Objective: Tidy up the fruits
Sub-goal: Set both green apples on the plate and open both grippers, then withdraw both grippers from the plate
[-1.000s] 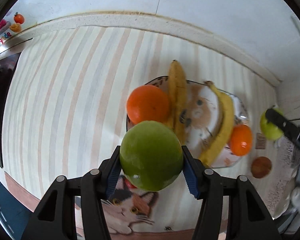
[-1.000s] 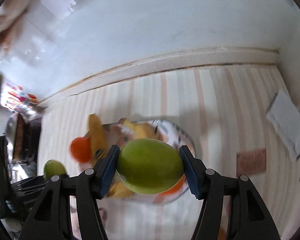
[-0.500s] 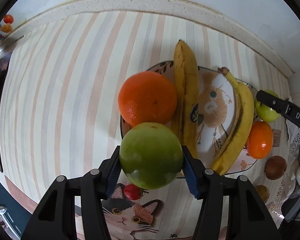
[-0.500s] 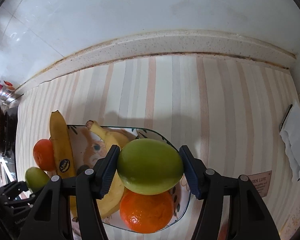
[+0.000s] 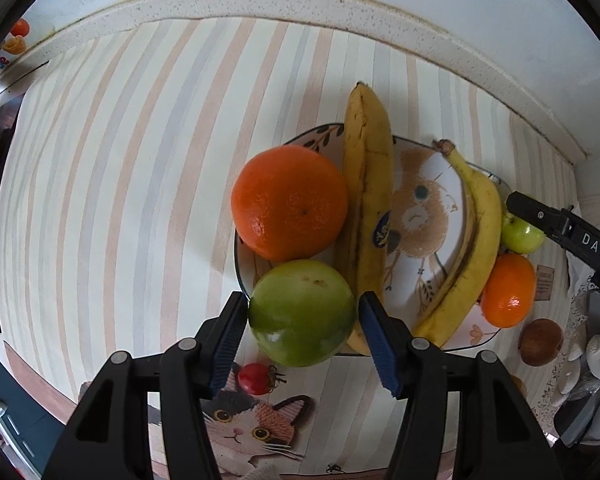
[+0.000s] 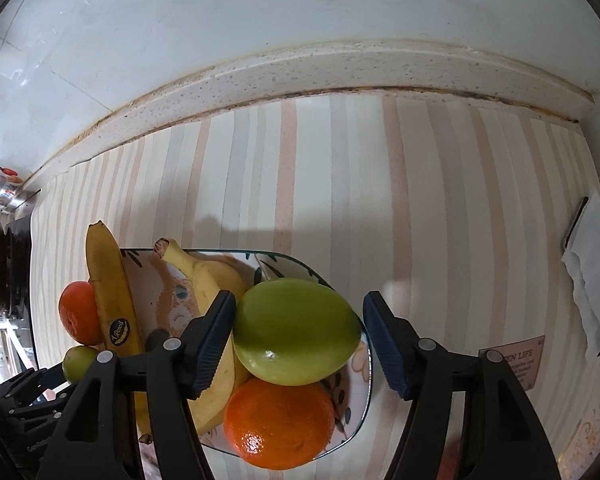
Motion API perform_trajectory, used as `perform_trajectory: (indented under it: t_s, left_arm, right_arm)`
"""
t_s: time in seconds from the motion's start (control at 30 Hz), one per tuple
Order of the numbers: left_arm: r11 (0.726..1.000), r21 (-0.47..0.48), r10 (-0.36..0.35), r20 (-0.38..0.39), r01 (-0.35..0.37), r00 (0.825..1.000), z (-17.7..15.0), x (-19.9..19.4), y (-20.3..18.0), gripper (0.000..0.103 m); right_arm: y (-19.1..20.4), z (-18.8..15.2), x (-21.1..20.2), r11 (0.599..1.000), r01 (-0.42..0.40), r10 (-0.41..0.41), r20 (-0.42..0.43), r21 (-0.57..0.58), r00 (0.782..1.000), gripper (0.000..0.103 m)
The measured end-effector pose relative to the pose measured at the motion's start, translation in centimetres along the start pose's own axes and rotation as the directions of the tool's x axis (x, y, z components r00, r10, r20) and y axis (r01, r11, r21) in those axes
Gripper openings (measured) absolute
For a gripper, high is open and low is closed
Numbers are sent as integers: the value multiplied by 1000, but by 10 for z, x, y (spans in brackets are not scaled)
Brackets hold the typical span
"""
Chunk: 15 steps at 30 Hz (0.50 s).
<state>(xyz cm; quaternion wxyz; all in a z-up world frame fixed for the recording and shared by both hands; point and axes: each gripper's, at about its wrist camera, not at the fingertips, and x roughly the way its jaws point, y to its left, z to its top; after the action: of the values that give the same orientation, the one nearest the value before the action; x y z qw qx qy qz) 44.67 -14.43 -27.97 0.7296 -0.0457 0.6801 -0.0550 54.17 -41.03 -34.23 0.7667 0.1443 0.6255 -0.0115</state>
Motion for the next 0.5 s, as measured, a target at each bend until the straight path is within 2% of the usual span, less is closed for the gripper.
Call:
perform_trajectory:
  t_s: [0.17, 0.4, 0.5]
  left_arm:
    - [1000, -3, -5, 27, 5, 1000, -5, -14, 0, 60]
    - [999, 23, 25, 81, -27, 996, -16, -36, -3, 61]
    - [999, 34, 37, 106, -41, 994, -22, -42, -8, 70]
  right_arm:
    - [-4, -6, -14, 1000, -4, 4, 10, 2, 1000, 81]
    - [5, -36, -48, 999, 11, -9, 28, -47, 1000, 86]
    - [11, -54, -62, 998, 3, -1, 37, -58, 999, 88]
